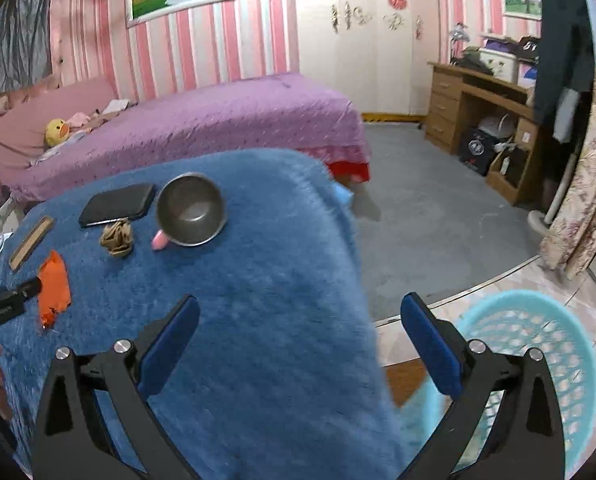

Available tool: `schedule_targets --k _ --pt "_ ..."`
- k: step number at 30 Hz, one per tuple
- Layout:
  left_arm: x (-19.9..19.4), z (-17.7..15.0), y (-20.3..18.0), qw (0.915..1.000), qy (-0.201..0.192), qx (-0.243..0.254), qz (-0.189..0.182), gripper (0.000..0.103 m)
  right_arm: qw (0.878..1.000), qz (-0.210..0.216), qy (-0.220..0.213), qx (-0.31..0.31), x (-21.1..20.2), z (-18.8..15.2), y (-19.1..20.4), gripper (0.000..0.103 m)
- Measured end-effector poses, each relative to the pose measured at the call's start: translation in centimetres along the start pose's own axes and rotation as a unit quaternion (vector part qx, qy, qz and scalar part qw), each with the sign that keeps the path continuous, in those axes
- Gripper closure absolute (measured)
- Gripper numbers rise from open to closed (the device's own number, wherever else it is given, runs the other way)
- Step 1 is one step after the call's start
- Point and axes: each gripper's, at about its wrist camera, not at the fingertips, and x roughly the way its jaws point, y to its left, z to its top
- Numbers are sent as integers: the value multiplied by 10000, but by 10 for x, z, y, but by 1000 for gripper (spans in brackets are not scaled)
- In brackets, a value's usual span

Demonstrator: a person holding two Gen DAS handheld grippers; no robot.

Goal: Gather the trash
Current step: 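Move left tool over the bed and close it on the orange plastic bag, then grasp the brown crumpled cloth with right tool while left tool holds the orange bag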

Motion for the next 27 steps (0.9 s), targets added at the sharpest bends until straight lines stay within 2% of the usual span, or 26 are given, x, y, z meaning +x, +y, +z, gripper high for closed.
schedule_targets --k 2,6,10,12,15,16,17,19,21,27 --pt "19 3 7 9998 126 -163 16 6 9999 -6 90 -127 13 -3 12 5" --pt "39 8 2 9997 189 -128 69 6 9989 -166 203 -376 28 -16 32 5" --pt "56 8 -9 9993 296 29 212 23 9990 -153 304 -285 35 -21 34 5" --pt "53 9 -16 9994 229 129 218 36 9988 -148 335 -317 37 -19 37 5" --pt "47 7 -26 9992 172 346 67 63 9985 -138 342 -416 37 -21 45 5" --pt "45 5 -27 9991 157 382 0 73 9983 -134 342 -452 37 -21 48 5" --pt "42 5 -26 9992 127 383 -59 88 9981 -131 337 -492 36 -22 52 5" --pt "38 6 -20 9992 136 309 -202 101 9979 -93 296 -565 34 -21 60 5" --pt "32 8 -4 9987 135 139 -467 103 9975 -22 220 -669 31 -18 70 5" --pt "7 20 56 9980 -105 -113 -614 103 9933 345 -62 -1100 27 -2 121 5"
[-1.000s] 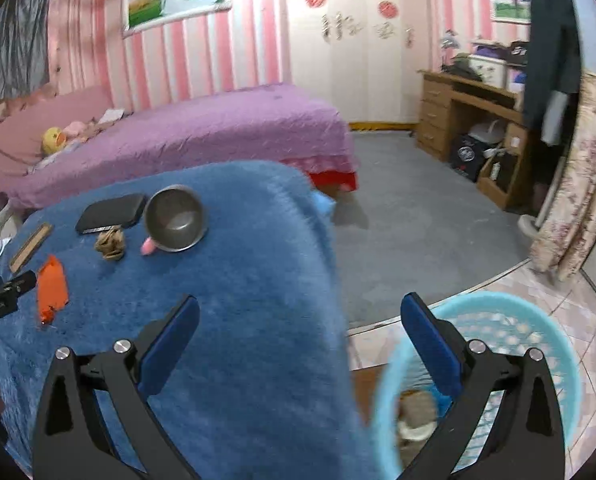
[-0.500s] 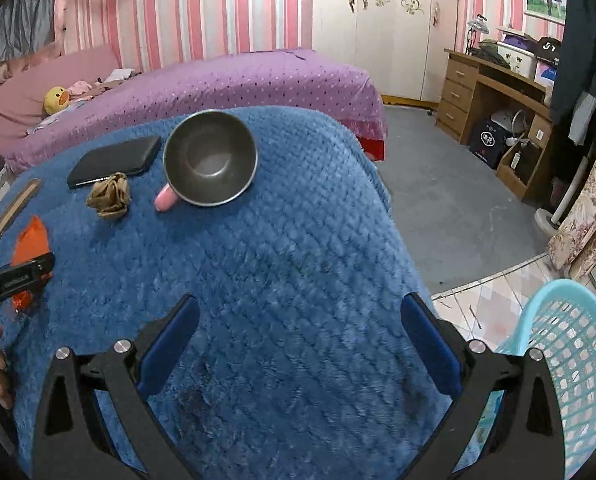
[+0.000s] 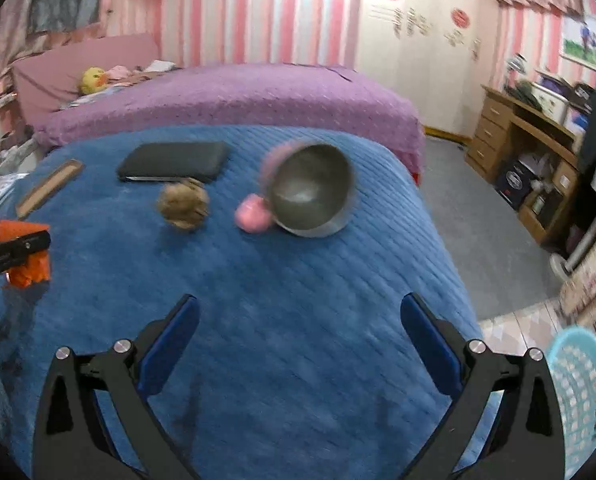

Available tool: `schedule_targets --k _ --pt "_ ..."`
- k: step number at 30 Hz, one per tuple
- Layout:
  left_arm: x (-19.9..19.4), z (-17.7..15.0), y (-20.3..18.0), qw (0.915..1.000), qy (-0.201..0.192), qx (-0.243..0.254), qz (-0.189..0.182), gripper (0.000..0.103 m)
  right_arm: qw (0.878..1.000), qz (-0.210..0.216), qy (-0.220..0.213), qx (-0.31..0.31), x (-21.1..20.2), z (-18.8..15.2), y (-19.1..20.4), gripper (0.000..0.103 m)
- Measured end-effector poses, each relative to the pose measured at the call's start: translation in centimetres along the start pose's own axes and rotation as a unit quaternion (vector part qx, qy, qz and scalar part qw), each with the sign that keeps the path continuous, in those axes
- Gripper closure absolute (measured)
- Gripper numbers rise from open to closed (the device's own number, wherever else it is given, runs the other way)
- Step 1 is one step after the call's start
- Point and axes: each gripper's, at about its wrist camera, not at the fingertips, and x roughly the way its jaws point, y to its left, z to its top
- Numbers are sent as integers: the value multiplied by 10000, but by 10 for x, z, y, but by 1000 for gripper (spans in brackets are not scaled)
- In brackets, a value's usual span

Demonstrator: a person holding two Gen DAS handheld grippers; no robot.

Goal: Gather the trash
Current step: 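Grasp the brown crumpled cloth with right tool while left tool holds the orange bag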

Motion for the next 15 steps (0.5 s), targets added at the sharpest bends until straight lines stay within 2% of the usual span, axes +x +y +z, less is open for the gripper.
schedule_targets --k 4,6,9,13,15 --pt "-19 6 36 9994 -233 0 255 103 9990 305 -168 -281 12 22 41 5" --pt "-24 8 52 9989 -270 -81 365 103 9980 308 -195 -514 23 31 61 6" --pt "-28 11 76 9984 -268 -298 387 103 9967 315 -44 -743 49 43 85 24" --pt "-29 17 91 9973 -281 -415 528 103 9968 245 193 -729 79 56 96 34" --pt "-28 18 94 9971 -270 -414 579 103 9962 230 350 -762 92 58 99 44"
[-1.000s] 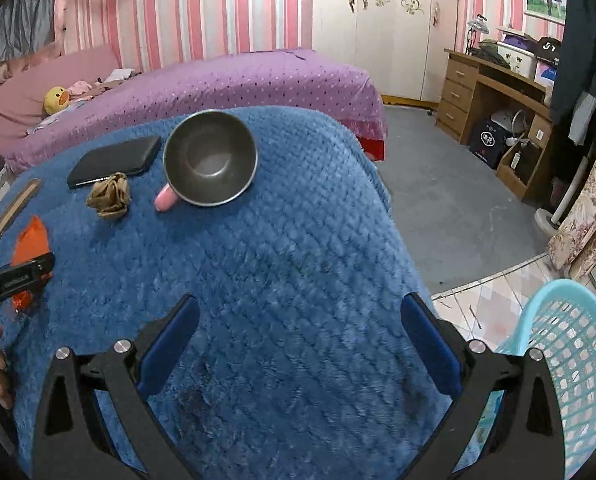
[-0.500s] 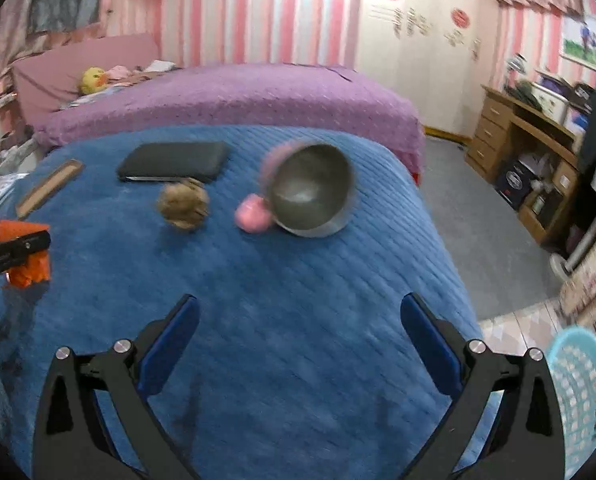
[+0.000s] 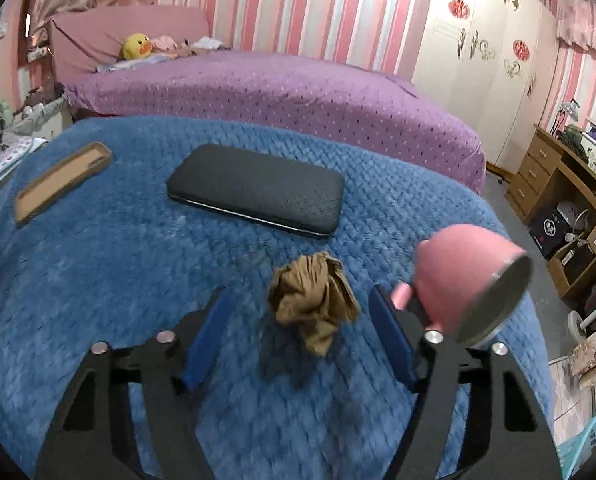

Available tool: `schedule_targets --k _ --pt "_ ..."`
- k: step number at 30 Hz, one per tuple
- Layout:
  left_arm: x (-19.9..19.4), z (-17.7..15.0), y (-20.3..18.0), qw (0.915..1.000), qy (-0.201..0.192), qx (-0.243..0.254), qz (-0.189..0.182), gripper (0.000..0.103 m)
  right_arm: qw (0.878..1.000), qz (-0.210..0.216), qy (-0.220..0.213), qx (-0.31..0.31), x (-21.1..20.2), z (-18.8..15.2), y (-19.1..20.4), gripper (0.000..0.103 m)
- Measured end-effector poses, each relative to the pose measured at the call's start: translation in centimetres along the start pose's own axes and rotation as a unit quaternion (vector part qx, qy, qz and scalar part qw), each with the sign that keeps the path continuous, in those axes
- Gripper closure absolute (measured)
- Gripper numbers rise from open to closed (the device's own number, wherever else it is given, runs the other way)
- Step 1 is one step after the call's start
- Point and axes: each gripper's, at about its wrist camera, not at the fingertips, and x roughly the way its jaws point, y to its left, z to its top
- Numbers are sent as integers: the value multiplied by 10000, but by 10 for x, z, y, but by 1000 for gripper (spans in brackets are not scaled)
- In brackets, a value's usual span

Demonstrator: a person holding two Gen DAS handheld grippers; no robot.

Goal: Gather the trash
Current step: 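Grasp the brown crumpled cloth with right tool while left tool holds the orange bag, then carry the orange bag and brown cloth over the blue basket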

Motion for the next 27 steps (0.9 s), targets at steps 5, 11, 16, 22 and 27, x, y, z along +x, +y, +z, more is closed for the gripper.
schedule_targets --k 5,11,16,22,27 --pt "3 -1 3 10000 56 -6 20 103 10000 80 49 17 2 -5 -7 61" --pt "-6 -3 -12 9996 86 -55 -279 103 9991 193 -373 -23 -53 -30 -29 61" --pt "-24 -15 -49 9986 8 105 -519 103 9983 281 -466 185 -99 -54 -61 61" --pt "-51 -39 -109 9965 -265 525 -588 103 9954 254 -619 679 -141 -89 -95 61" --pt "-66 -61 -150 9930 -426 838 -712 103 9939 178 -692 840 -162 -119 -116 61"
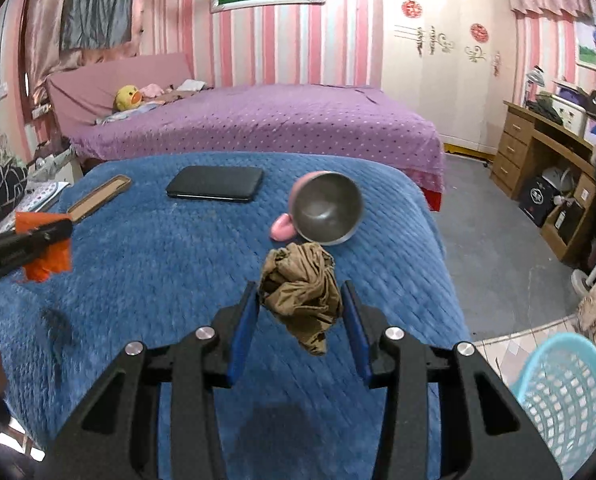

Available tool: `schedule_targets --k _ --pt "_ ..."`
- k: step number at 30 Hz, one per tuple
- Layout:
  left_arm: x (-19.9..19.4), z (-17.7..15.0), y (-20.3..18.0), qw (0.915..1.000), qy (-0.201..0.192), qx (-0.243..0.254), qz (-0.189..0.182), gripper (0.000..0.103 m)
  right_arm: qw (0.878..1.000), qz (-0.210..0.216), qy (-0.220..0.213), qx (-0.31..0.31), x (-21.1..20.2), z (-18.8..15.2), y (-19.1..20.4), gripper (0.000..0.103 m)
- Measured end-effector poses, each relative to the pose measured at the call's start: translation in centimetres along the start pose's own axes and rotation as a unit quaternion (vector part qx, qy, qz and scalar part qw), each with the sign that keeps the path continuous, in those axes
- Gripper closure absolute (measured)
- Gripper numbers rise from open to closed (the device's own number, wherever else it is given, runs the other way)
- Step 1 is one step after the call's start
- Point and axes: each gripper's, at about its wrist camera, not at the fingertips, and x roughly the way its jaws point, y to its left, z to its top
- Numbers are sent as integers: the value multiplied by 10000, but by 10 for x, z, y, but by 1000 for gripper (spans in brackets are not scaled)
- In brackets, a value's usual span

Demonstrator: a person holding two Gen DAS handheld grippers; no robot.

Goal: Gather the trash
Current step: 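Carry the orange bag and brown cloth over the blue basket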

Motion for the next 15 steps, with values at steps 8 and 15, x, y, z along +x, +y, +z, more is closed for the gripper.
schedule_targets --k 8,15 --pt "-11 -17 -42 9993 -244 257 71 103 9999 -149 28 -69 2 -16 -17 61" --pt "-14 -24 -62 9987 -397 241 199 103 9999 -145 -52 18 -2 -17 -31 61"
